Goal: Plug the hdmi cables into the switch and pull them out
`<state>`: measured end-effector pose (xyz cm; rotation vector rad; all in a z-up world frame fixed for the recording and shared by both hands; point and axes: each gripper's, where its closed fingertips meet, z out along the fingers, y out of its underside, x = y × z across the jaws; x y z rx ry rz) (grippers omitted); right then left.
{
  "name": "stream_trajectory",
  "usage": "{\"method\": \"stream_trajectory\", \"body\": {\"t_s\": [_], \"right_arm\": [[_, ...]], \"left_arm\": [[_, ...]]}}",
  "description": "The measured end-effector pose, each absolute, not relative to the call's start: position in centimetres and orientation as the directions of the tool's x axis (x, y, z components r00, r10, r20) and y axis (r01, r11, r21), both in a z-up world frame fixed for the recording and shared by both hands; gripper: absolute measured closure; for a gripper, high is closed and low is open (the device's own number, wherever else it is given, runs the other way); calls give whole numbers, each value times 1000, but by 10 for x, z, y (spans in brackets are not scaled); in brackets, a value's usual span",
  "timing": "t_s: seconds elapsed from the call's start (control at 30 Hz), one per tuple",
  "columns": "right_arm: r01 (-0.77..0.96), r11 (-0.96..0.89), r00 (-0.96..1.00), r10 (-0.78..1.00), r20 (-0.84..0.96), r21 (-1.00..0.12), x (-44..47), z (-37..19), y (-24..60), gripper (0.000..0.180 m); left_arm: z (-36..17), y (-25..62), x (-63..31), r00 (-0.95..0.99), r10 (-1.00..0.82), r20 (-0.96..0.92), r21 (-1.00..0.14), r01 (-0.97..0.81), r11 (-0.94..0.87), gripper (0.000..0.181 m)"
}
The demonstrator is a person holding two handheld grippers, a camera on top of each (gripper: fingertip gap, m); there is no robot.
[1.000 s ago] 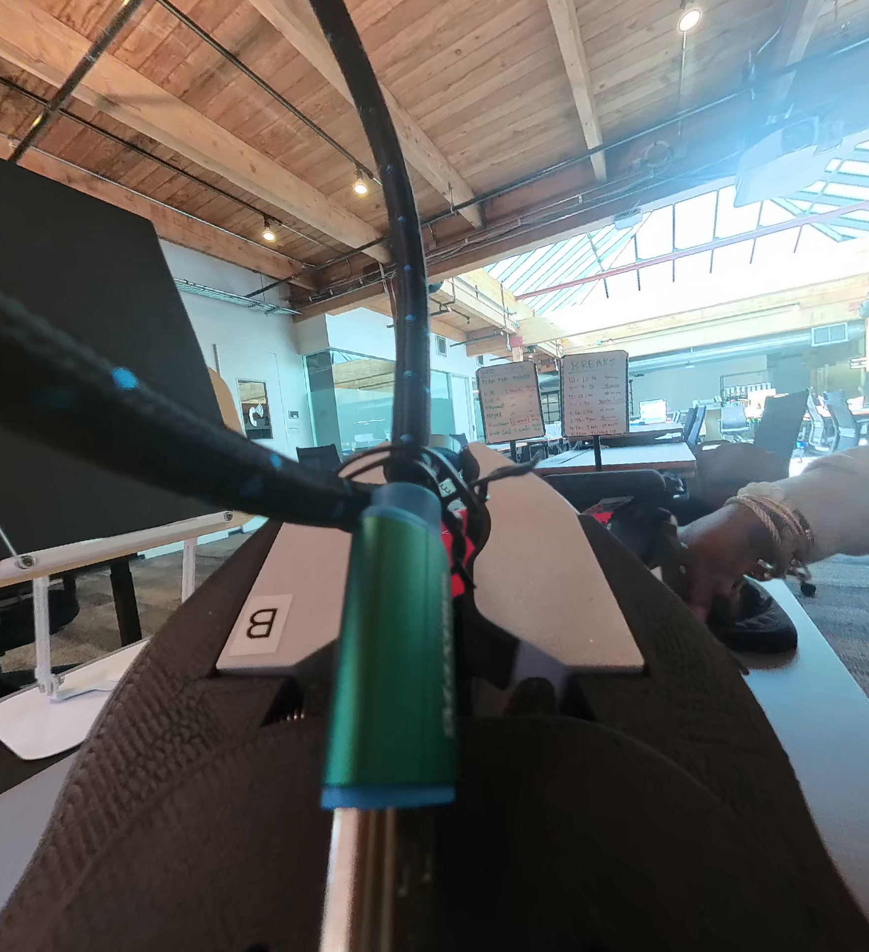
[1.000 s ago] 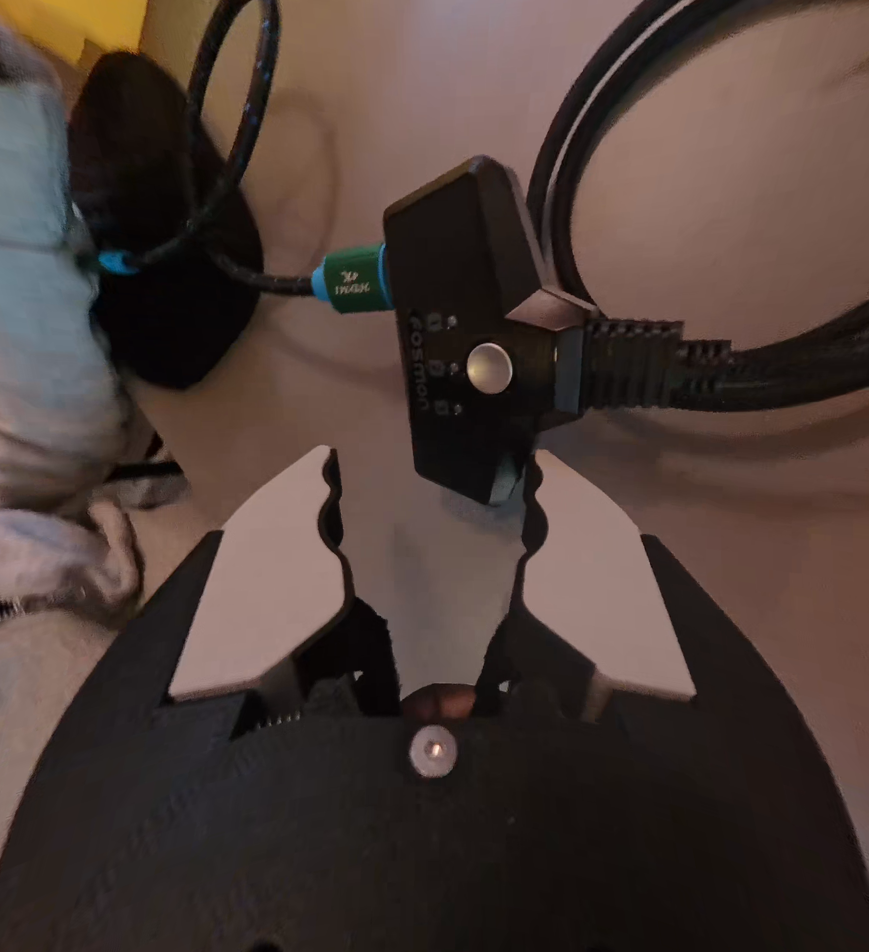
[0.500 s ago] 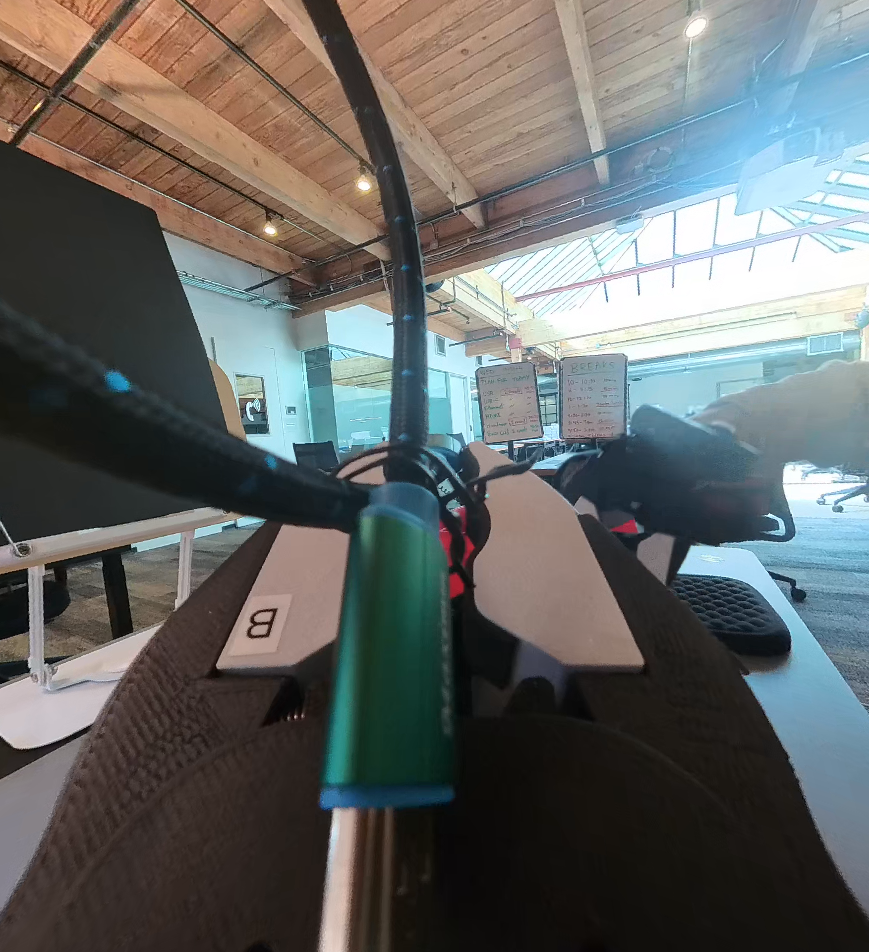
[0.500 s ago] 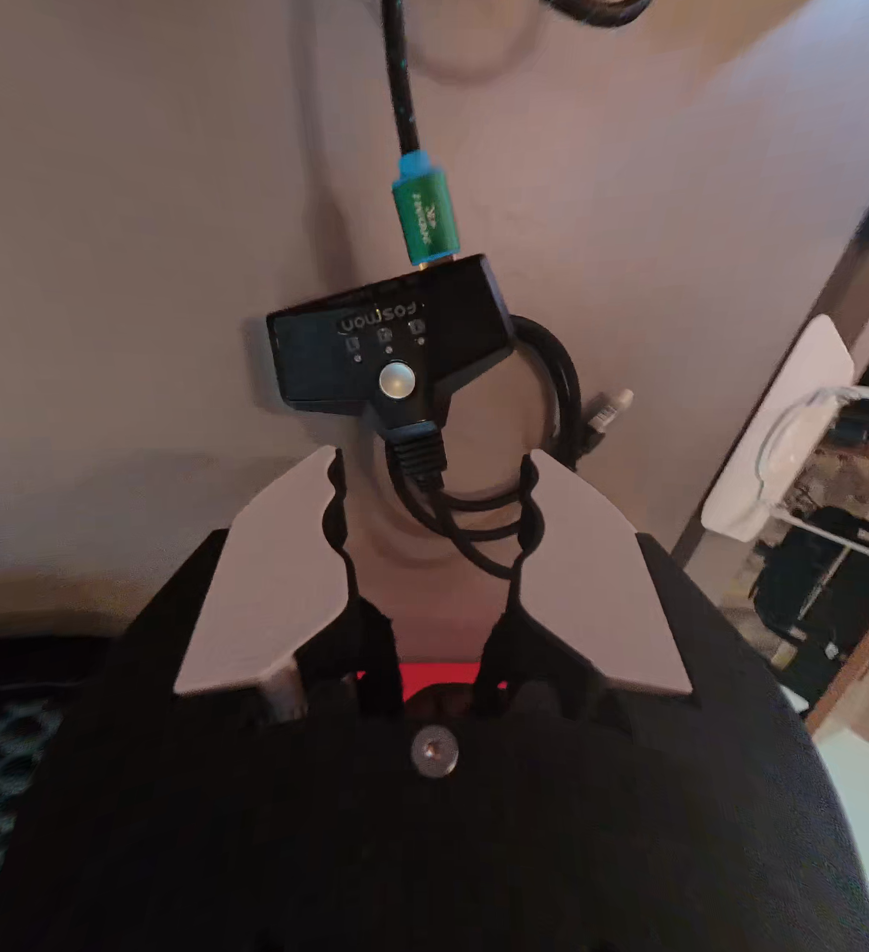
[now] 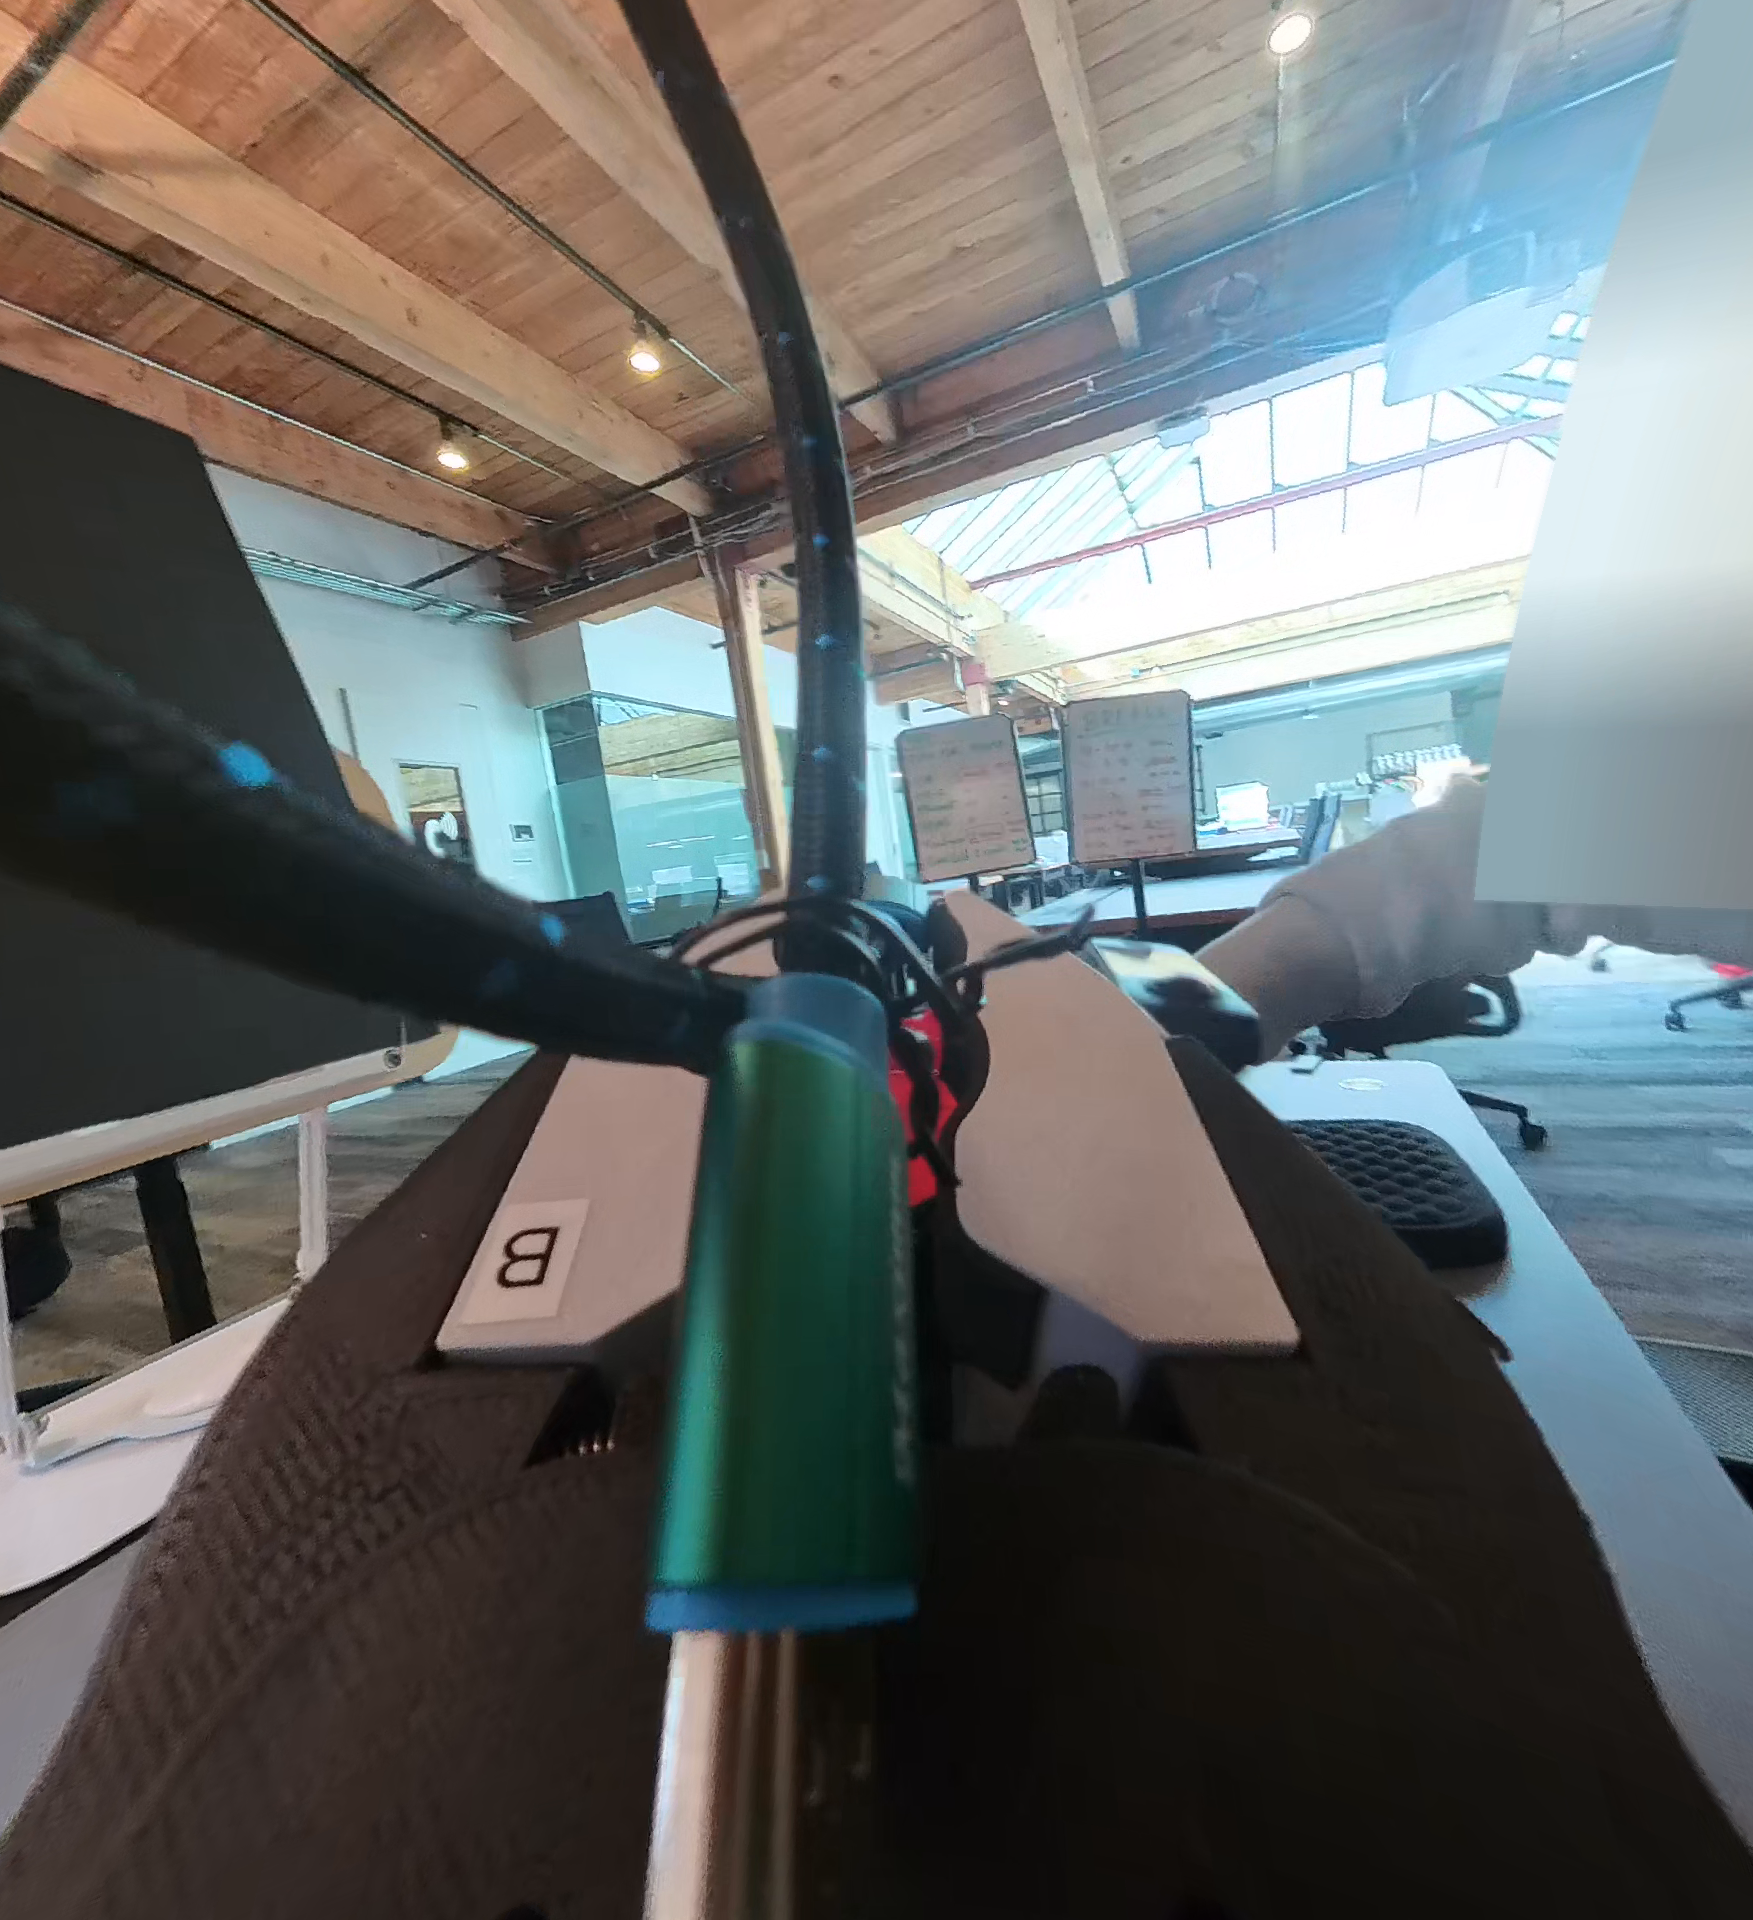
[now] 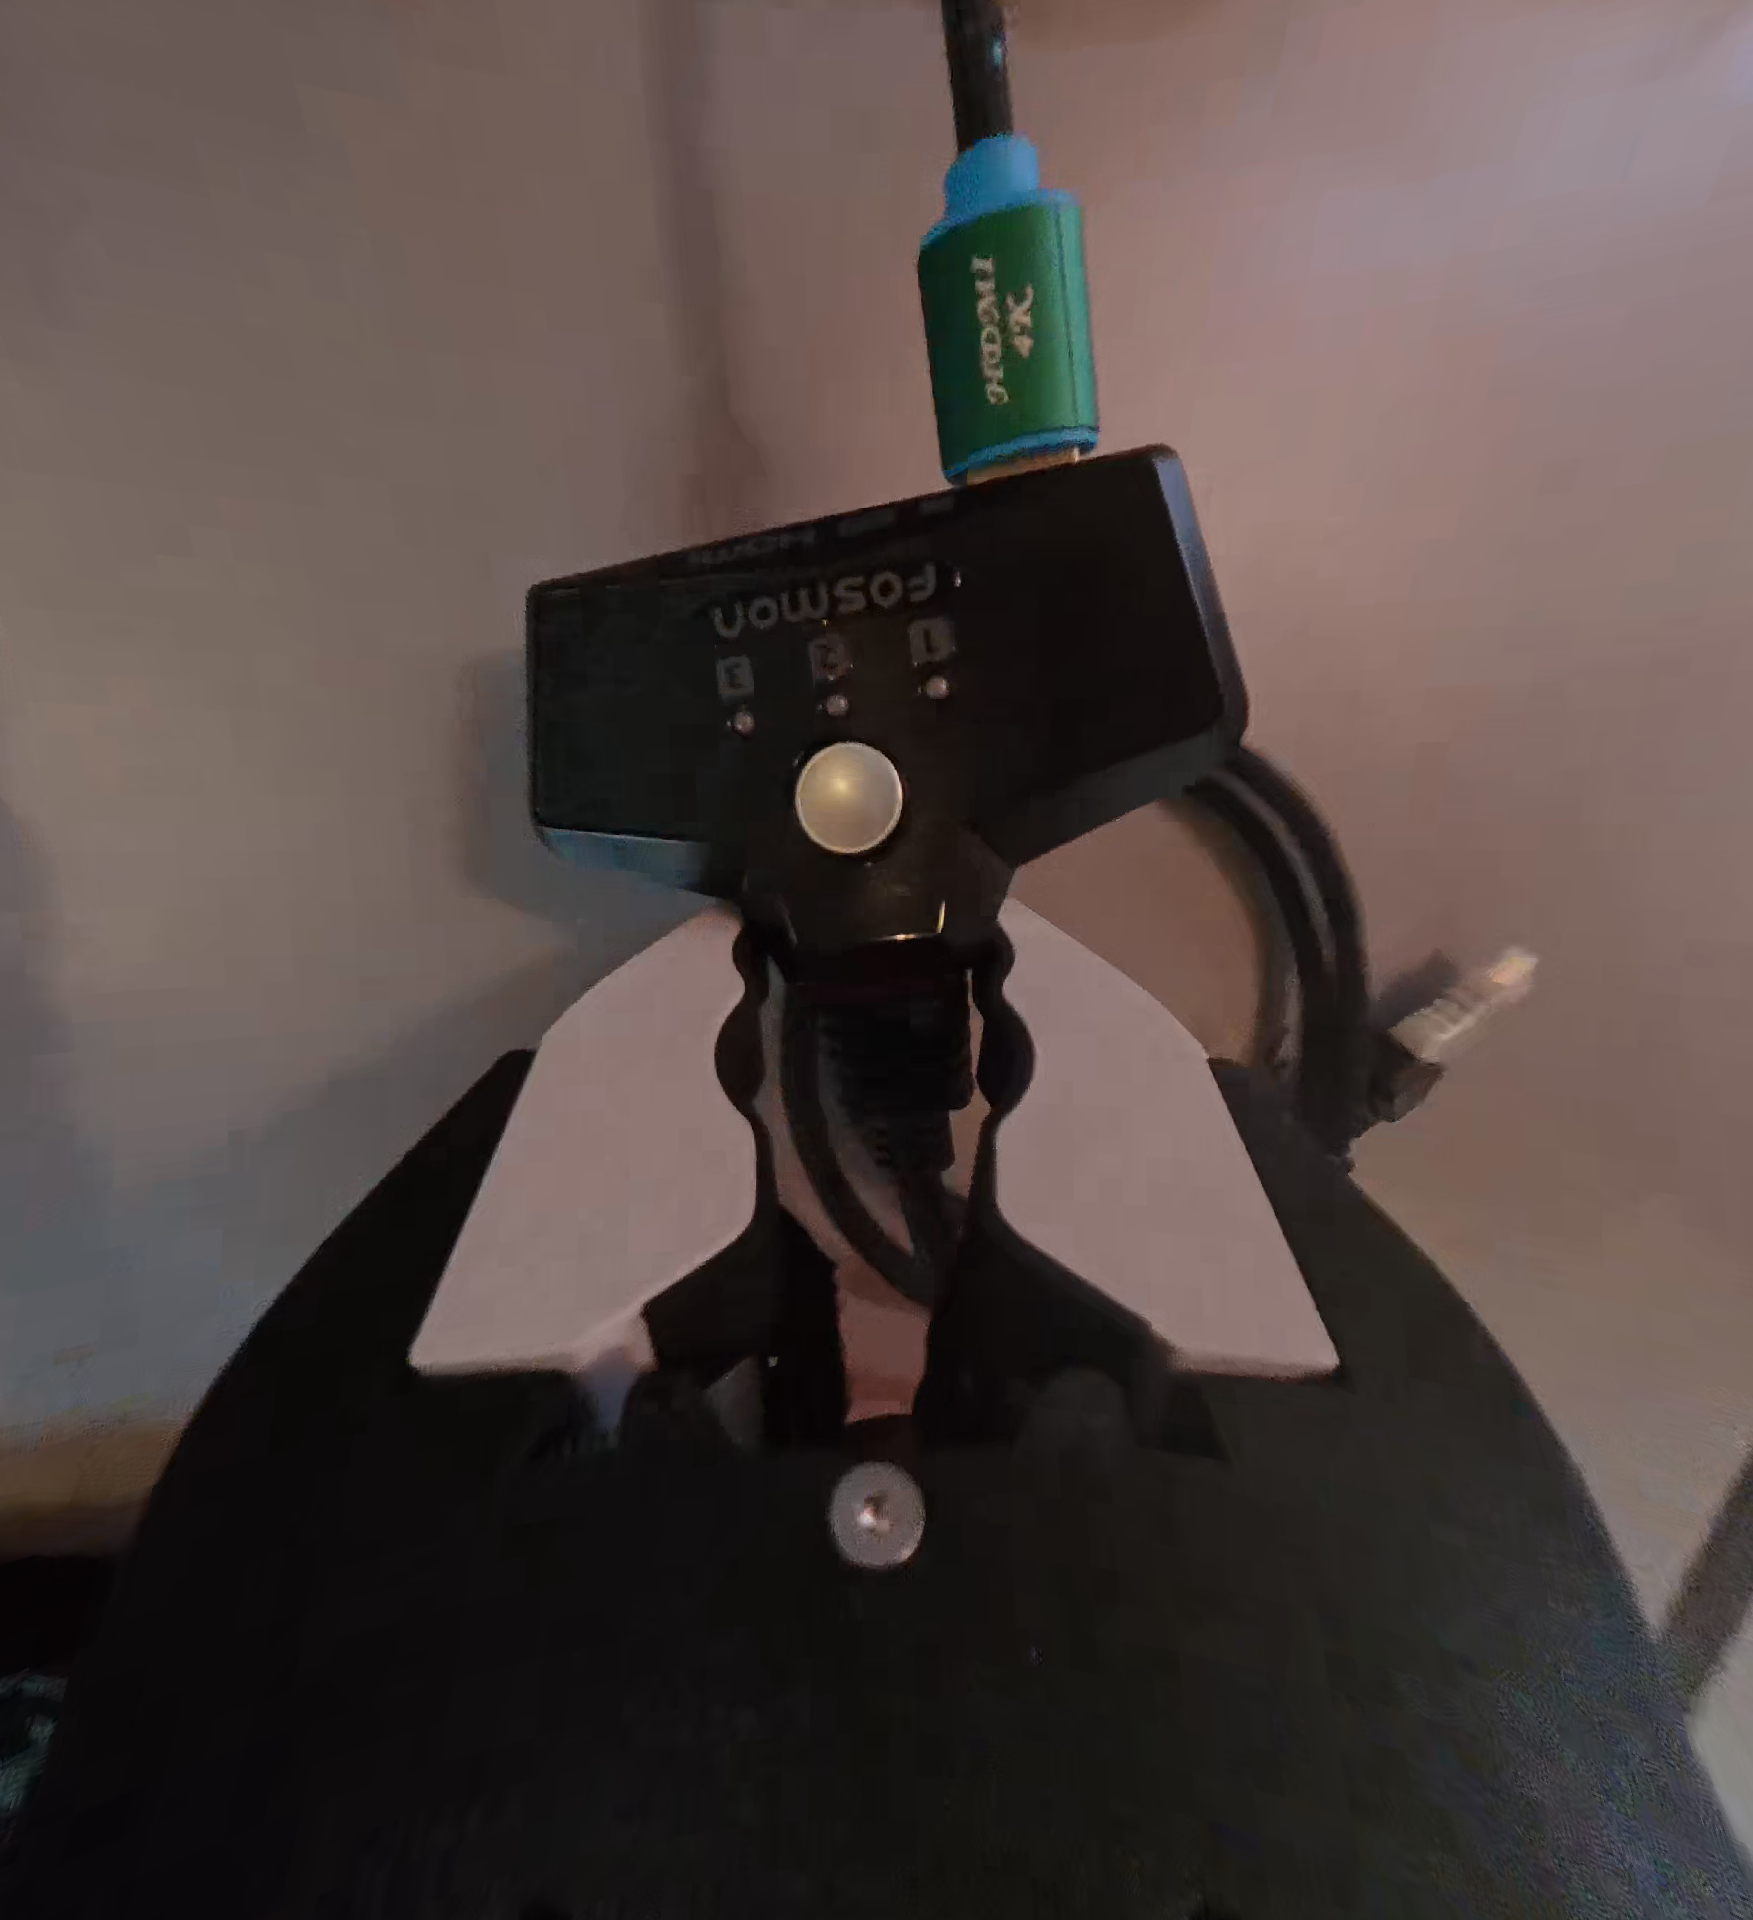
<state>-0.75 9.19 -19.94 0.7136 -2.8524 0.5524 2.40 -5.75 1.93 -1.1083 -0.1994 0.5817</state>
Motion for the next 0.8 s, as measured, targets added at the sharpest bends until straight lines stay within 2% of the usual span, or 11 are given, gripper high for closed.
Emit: {"method": "stream_trajectory", "body": {"t_s": [0.03, 0.13, 0.2, 0.33, 0.43, 0.5, 0.6, 0.67, 0.8], "right_arm": [[-415, 824, -908, -352, 226, -386, -5, -190, 86, 142], [-201, 767, -977, -110, 183, -609, 0, -157, 69, 144], [-93, 699, -988, 21, 150, -709, 3, -141, 63, 144], [-12, 471, -996, 70, 51, -882, 24, -126, 53, 144], [-56, 372, -997, 21, 68, -926, 34, -127, 49, 144], [-57, 328, -998, -34, 49, -943, 42, -128, 46, 144], [-78, 327, -994, -92, 50, -942, 51, -132, 40, 144], [-93, 358, -989, -145, 43, -929, 61, -138, 39, 144], [-102, 421, -974, -225, 5, -901, 80, -154, 38, 145]], "left_arm": [[20, -58, 28, 842, 523, -130, -891, -330, 310, 159], [20, -59, 51, 872, 479, -102, -917, -270, 295, 159], [17, -56, 80, 891, 433, -137, -926, -271, 264, 160], [-27, -41, 112, 913, 351, -209, -953, -270, 135, 159], [-65, -32, 109, 947, 295, -128, -978, -169, 120, 160], [-68, -28, 111, 962, 257, -95, -981, -134, 139, 159], [-73, -21, 110, 964, 239, -116, -981, -149, 122, 160], [-86, -15, 112, 966, 217, -142, -987, -155, 42, 159], [-87, -10, 118, 932, 229, -280, -957, -289, 7, 160]]}}
